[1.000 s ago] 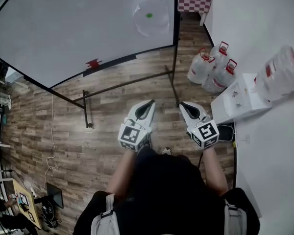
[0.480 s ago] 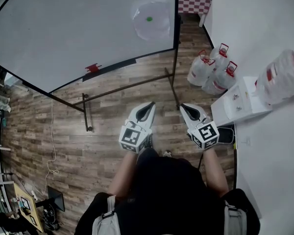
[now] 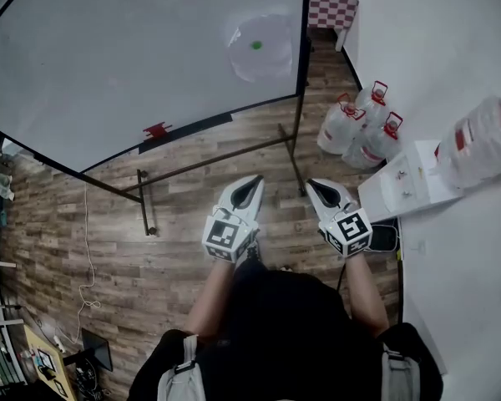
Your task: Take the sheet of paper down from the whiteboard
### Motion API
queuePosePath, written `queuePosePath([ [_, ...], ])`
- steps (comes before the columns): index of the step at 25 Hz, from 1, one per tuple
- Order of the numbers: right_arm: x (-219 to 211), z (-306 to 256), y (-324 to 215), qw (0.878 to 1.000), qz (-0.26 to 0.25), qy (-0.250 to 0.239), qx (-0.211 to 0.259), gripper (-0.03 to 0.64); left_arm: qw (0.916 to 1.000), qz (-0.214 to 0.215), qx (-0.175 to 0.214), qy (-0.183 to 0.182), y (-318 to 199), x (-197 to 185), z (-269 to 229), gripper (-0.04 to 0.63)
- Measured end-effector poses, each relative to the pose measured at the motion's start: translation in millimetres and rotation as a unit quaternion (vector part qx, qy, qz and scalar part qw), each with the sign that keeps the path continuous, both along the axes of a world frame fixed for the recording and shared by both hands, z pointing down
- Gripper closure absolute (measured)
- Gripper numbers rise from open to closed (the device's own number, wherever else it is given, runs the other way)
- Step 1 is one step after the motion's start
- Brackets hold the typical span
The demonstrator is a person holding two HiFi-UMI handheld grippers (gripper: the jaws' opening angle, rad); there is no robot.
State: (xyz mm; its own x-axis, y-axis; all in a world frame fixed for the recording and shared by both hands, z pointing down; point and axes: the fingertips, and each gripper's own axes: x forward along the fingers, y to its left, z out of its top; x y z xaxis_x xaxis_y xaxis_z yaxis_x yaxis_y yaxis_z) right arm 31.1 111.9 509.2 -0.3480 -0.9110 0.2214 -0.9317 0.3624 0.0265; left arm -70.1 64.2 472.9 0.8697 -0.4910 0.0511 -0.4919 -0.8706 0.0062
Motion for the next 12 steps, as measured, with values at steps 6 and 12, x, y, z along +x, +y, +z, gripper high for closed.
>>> queuePosePath([
  [6, -6.2, -1.4, -29.8, 1.0, 0.003, 0.004, -0.001, 0.614, 1.0, 0.004, -0.003, 0.001, -30.5, -5.8, 0.7, 0.584],
  [12, -17.5, -1.6, -60.0, 1.0, 0.009, 0.008, -0.002, 0.614, 0.9999, 0.011, -0.006, 0.002, -60.8, -16.6, 2.0, 0.584],
])
